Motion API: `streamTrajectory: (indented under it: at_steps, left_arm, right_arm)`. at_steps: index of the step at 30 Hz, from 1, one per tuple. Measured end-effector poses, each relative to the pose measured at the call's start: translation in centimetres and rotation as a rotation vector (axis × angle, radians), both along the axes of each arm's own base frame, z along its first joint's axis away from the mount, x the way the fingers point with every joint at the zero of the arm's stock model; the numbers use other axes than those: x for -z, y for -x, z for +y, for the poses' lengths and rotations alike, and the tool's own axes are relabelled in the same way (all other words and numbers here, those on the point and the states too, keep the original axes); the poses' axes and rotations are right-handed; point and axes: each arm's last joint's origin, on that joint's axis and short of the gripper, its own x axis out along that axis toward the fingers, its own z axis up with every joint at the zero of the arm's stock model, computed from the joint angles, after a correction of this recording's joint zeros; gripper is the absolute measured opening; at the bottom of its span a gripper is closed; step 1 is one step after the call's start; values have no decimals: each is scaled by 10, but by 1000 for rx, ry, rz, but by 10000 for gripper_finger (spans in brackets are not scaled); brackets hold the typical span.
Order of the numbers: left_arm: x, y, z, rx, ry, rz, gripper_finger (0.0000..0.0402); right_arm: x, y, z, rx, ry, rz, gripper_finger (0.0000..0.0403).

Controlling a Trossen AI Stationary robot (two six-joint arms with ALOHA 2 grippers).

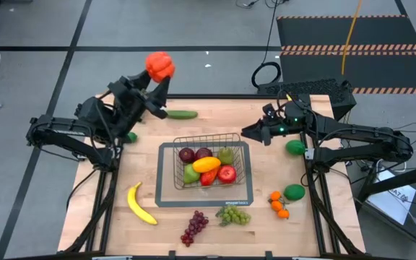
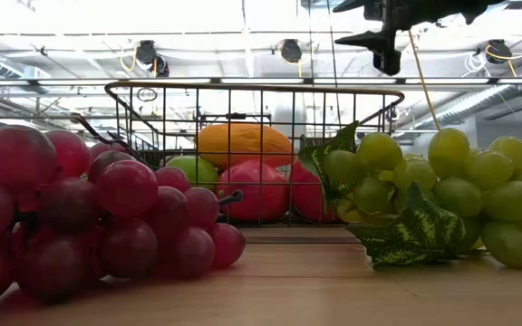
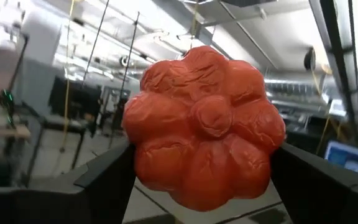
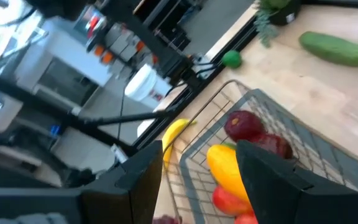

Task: Build produce basket
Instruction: Put the orange squash into the gold wire basket

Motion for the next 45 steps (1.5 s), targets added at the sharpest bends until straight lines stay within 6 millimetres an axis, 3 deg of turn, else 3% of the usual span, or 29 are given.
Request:
streamTrajectory:
  at_steps: [29, 37, 45]
  left_arm:
    - [7, -3, 2, 183, 456, -401, 333]
    - [8, -4, -1, 179, 409, -331, 333]
    - [22, -13, -5, 198, 240, 9, 333]
  right_arm:
    - [-2, 0, 0, -22, 72, -21, 201]
    - [16, 4, 2, -32, -14, 20, 201]
    - [43, 15, 5, 19, -193, 72, 201]
